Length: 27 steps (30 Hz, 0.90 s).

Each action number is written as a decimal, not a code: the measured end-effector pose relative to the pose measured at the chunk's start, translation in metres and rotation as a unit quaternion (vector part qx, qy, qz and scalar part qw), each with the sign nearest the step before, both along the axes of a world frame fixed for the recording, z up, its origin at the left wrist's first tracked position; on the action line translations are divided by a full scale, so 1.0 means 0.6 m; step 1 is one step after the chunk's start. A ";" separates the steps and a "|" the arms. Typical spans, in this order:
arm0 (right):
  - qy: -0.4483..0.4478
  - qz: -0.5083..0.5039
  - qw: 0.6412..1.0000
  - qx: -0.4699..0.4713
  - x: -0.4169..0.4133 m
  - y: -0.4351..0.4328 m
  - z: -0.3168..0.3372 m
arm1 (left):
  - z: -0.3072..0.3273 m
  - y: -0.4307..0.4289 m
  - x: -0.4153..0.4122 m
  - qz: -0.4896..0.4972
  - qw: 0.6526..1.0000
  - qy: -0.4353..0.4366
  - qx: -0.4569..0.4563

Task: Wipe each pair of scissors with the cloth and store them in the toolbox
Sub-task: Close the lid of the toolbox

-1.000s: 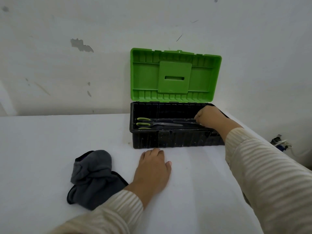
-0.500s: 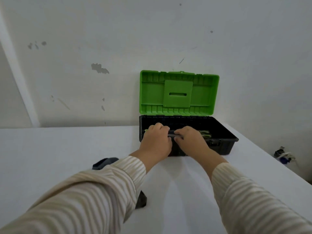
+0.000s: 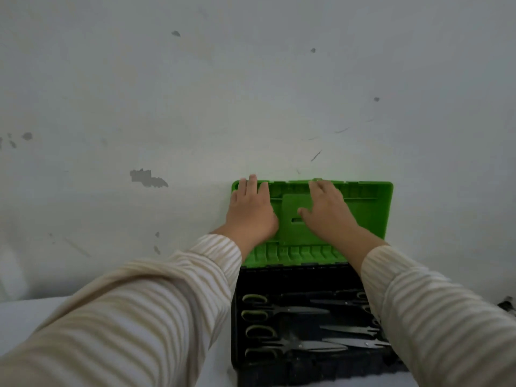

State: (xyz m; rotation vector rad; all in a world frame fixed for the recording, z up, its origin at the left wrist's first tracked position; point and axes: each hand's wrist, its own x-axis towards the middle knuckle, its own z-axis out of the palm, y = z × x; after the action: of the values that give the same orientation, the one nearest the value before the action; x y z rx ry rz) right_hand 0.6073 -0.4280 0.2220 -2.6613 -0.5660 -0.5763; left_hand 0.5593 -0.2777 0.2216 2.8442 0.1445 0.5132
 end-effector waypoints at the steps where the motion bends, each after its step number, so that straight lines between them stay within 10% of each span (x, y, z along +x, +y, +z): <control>1: 0.007 -0.005 1.000 -0.012 0.015 0.001 0.015 | 0.011 0.005 0.015 0.001 1.000 0.010 0.005; 11: 0.035 -0.022 0.989 -0.141 0.037 -0.029 0.034 | 0.023 0.005 0.011 0.001 0.992 -0.002 0.125; 21: 0.035 0.096 0.994 -0.040 -0.119 -0.136 0.007 | -0.035 -0.060 -0.153 0.019 0.990 -0.111 0.087; 27: 0.102 0.101 0.975 -0.171 -0.210 -0.177 -0.138 | -0.163 -0.097 -0.250 -0.012 0.999 0.030 0.038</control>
State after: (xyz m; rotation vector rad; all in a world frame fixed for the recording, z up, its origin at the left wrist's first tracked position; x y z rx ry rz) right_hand 0.4815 -0.5345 0.1394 -2.8823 -0.9311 -0.1529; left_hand 0.4090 -0.3358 0.1239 2.9322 0.1025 0.4385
